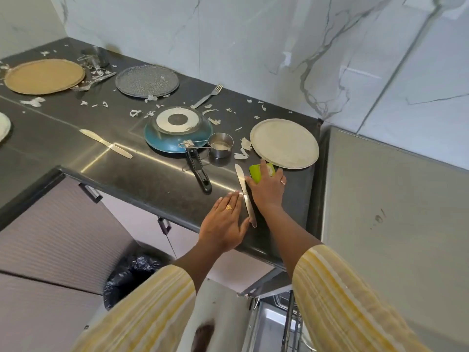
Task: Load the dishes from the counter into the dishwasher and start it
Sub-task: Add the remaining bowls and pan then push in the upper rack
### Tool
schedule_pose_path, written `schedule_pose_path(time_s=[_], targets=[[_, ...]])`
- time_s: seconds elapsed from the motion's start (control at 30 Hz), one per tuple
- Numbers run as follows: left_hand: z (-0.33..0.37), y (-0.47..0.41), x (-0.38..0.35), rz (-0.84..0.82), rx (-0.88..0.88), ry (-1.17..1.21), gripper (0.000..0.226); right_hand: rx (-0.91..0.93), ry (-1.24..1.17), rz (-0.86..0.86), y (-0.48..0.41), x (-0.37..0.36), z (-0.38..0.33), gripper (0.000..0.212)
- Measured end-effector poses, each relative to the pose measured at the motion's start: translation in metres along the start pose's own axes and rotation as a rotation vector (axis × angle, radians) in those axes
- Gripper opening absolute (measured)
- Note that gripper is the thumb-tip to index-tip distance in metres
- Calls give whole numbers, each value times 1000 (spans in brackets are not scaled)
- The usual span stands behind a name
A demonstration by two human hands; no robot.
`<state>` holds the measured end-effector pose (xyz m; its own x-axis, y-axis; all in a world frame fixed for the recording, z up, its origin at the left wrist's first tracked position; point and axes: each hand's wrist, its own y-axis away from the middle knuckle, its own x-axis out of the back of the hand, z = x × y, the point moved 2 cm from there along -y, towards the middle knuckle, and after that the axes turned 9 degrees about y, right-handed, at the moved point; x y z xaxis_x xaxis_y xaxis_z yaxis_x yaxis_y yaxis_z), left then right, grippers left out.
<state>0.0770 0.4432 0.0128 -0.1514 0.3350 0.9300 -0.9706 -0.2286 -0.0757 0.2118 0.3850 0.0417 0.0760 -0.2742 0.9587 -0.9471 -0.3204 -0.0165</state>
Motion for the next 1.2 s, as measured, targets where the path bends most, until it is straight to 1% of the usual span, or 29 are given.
schedule_pose_path(time_s=[0.1, 0.2, 0.3, 0.5, 0.57, 0.63, 0.73, 0.83, 0.93, 1.0, 1.07, 1.17, 1.2], targets=[[1, 0, 1, -7, -1, -10, 67, -3, 33, 21, -7, -2, 0, 57], [0, 0, 2, -13, 0, -16, 66, -26, 12, 34, -1, 0, 2, 54], [2, 1, 4, -8, 4, -29, 65, -43, -33, 101, 18, 2, 8, 52], [2, 0, 3, -7, 26, -5, 62, 87, 14, 192, 83, 6, 41, 49], [2, 3, 4, 12, 45, 25, 66, 101, -3, 229, 110, 6, 54, 49], [8, 16, 6, 68, 57, 102, 72, 105, -44, 255, 137, 5, 66, 49], [27, 54, -3, 111, -37, 187, 65, 148, -17, 287, 179, 3, 85, 49], [51, 101, -31, 53, -126, 199, 60, 185, 35, 333, 222, -1, 107, 47], [79, 142, -59, -15, -151, 224, 57, 216, 59, 430, 267, -8, 135, 44], [98, 163, -76, -47, -203, 236, 54, 223, 67, 477, 294, -18, 159, 50], [112, 178, -95, -78, -257, 241, 52, 177, 61, 467, 318, -28, 183, 59], [133, 188, -124, -168, -252, 255, 51, 92, 106, 417, 345, -42, 225, 45], [139, 187, -138, -206, -242, 246, 51, 47, 116, 395, 350, -47, 242, 45]])
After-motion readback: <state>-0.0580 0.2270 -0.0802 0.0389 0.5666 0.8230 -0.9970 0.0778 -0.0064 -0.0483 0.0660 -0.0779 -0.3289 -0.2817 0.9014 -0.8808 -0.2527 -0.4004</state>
